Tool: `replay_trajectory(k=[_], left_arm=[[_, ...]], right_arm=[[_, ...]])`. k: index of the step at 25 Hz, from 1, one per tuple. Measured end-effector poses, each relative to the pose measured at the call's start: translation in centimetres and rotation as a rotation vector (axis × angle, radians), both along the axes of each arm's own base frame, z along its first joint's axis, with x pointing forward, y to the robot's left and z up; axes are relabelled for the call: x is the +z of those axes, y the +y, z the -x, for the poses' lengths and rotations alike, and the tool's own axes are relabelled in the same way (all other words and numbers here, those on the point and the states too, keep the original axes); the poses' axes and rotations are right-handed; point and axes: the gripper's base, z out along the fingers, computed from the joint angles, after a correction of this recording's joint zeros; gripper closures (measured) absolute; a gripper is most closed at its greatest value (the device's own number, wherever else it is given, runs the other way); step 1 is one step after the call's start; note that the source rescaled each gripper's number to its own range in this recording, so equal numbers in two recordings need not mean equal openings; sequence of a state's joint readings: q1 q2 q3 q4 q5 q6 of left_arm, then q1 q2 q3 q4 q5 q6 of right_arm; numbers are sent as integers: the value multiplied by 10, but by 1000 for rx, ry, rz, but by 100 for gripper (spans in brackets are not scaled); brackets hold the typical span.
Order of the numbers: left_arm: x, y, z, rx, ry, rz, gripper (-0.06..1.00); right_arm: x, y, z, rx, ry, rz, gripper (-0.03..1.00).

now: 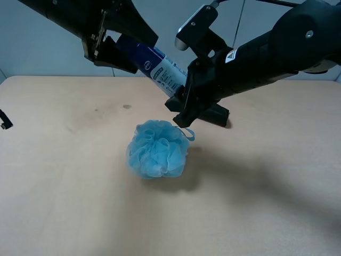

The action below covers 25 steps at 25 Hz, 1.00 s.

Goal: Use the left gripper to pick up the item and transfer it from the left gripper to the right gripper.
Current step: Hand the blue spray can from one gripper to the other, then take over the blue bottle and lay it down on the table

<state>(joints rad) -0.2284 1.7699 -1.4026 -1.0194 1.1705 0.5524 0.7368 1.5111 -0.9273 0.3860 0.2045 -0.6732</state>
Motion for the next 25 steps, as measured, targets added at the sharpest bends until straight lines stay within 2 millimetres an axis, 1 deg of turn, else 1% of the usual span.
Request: replay_trajectory(k=[1,2,4,7,10,15,18,22,25], left_arm=[[1,0,0,2,1,4,11],[1,0,0,2,1,4,6],[1,0,0,2,2,4,-1],[1,0,0,3,2,4,-4],[11,0,-4,6,-35,5,-5],[44,8,-16,43,-147,-87,-5],[66,17,-16,83,-219,-173,-5],[96,30,-4,132,-327,-276,-5],[117,40,13,179,-386,-340,-5]], right_arm=[[-1,0,0,-1,1,1,96],[-1,0,-1,-3,2,-1,96],[-1,0,-1,-6,2,-4,96],[-1,1,-1,-9,-2,-8,96],[-1,1,-1,-11,-1,-9,96],[0,1,-2,-15,-3,-15,96],[0,1,-1,-17,1,-17,96],[0,1,-1,-20,5,-21,96],[0,1,-1,-20,5,-22,96]])
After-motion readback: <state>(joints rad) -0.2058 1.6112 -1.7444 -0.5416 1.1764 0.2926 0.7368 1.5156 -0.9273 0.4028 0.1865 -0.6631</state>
